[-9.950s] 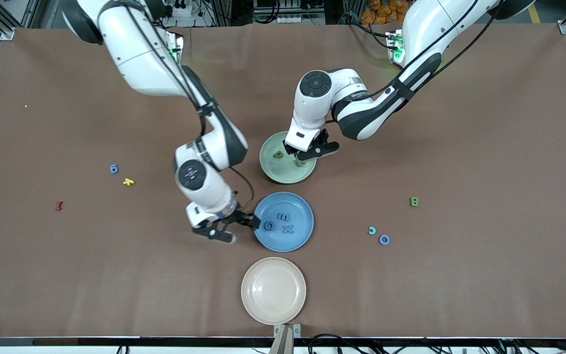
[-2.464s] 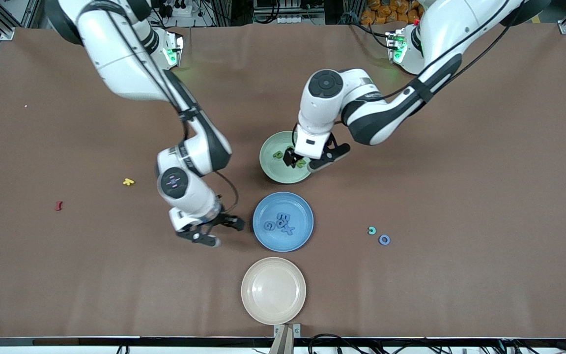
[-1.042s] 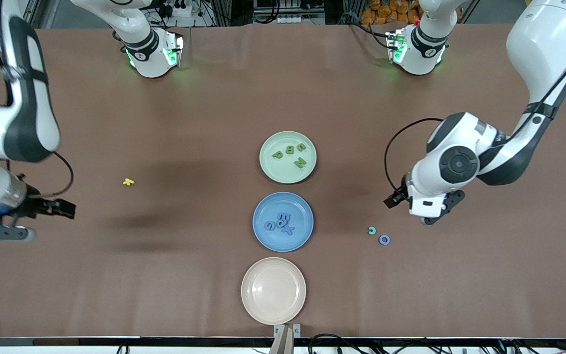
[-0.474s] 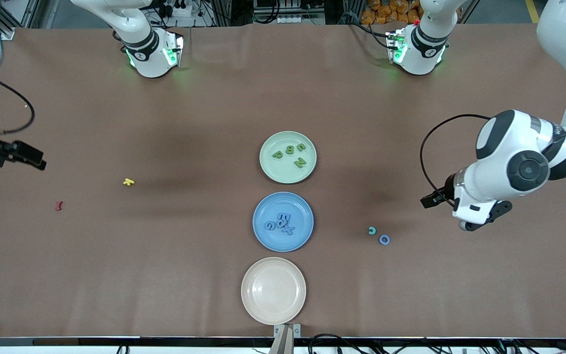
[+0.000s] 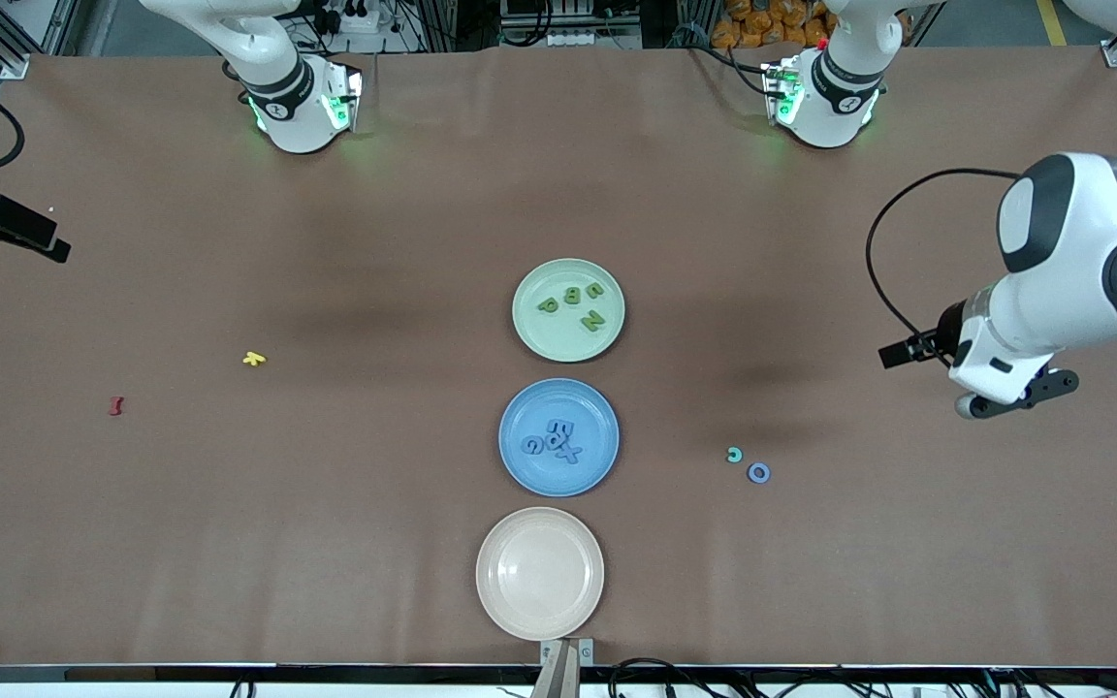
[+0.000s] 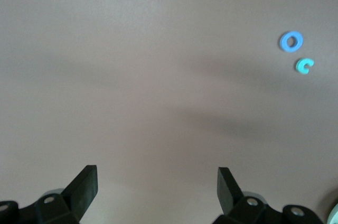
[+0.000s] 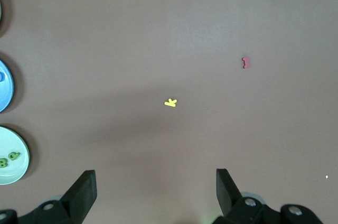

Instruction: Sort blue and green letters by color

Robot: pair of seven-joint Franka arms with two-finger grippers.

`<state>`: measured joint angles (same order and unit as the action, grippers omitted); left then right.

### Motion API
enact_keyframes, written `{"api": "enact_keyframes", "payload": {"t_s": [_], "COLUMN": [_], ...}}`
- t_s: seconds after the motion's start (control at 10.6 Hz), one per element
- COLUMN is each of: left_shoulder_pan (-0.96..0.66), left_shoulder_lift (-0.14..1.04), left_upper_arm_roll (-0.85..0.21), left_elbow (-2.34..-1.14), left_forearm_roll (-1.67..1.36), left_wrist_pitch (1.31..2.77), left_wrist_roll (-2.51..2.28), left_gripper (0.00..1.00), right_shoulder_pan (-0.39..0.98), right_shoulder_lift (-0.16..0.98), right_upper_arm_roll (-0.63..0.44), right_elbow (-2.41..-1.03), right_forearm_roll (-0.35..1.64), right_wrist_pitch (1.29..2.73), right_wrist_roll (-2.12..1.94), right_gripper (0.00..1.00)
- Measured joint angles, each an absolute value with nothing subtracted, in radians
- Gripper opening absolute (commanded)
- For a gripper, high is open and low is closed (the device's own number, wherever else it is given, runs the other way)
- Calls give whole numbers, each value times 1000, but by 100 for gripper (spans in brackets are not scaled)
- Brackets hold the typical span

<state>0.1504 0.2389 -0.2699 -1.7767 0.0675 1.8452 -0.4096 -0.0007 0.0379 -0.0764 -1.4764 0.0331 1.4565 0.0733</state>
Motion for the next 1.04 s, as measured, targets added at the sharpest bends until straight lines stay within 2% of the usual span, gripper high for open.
{"api": "enact_keyframes", "payload": {"t_s": [0.28, 0.76, 1.04], "left_shoulder_pan": [19, 11, 11], "left_shoulder_lift": [143, -29, -71], "left_upper_arm_roll": [-133, -121, -114], "left_elbow": [-1877, -1900, -1841], "left_forearm_roll": [32, 6, -4], "left_wrist_pitch": [1904, 1947, 1977], "left_wrist_roll": [-349, -334, -312], "left_gripper": [100, 100, 100], "right_shoulder_pan": [-6, 16, 21], "right_shoulder_lift": [70, 66, 63], "right_upper_arm_roll": [-117, -107, -108], "right_elbow": [-1515, -1494, -1475], "right_forearm_roll": [32, 33, 33], "right_wrist_pitch": [1555, 1528, 1507], "right_wrist_roll": [74, 74, 75], "right_gripper": [100, 100, 100]}}
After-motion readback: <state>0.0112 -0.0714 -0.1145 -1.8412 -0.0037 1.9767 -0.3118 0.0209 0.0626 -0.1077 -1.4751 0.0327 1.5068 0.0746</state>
